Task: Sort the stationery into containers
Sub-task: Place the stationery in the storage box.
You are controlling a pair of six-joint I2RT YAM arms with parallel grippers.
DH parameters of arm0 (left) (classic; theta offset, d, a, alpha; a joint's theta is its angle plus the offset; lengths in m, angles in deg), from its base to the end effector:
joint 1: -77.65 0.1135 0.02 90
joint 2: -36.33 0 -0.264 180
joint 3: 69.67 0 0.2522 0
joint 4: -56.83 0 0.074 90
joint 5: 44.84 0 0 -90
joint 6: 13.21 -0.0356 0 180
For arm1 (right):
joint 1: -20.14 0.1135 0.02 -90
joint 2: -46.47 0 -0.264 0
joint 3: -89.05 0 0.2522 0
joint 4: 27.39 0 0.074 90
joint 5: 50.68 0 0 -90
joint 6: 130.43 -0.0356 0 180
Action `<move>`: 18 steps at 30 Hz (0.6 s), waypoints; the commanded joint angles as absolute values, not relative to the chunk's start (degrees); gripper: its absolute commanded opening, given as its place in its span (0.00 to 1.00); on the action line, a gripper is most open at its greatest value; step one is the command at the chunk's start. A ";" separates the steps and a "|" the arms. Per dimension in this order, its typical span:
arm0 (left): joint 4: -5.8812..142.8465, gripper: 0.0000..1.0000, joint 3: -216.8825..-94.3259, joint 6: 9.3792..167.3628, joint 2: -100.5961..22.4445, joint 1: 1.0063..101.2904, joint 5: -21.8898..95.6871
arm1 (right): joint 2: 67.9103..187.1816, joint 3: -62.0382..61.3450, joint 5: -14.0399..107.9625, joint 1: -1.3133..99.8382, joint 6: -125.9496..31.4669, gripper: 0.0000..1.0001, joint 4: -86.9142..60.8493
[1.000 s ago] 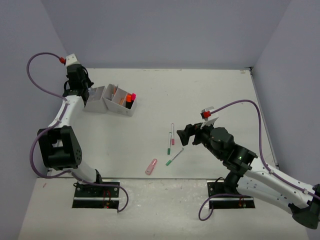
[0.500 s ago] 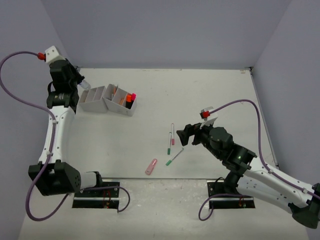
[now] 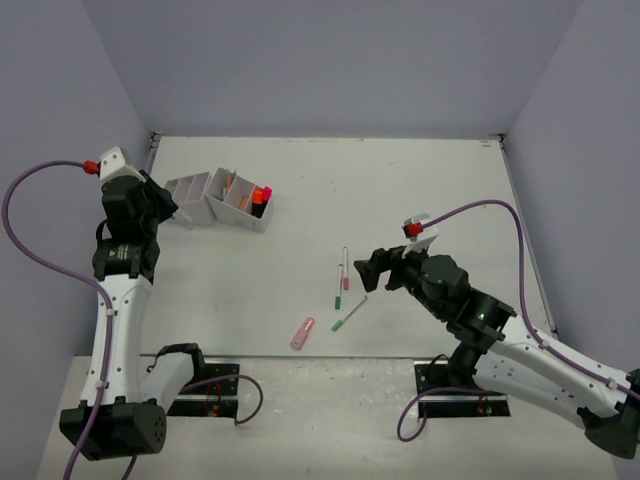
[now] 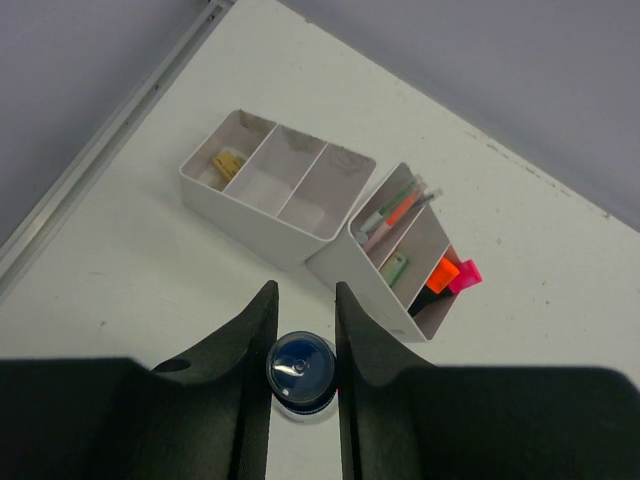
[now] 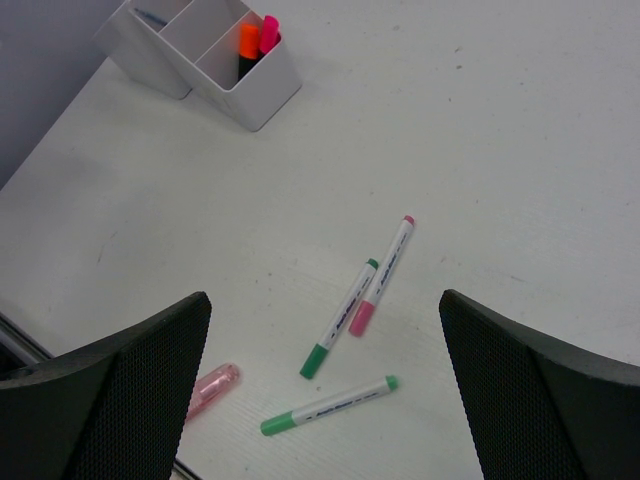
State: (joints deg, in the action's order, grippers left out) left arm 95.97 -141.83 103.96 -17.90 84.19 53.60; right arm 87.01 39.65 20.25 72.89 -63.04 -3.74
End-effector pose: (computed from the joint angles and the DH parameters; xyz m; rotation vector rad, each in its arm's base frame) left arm 0.2055 0.0288 0.3658 -0.6548 1.8240 -0.0968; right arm 0.1138 0.1304 0.2965 -0.2491 1.8429 0.6231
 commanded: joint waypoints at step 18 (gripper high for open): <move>93.60 0.00 -135.65 99.82 -15.88 83.89 51.56 | 88.21 39.43 17.79 72.70 -63.98 0.99 -4.13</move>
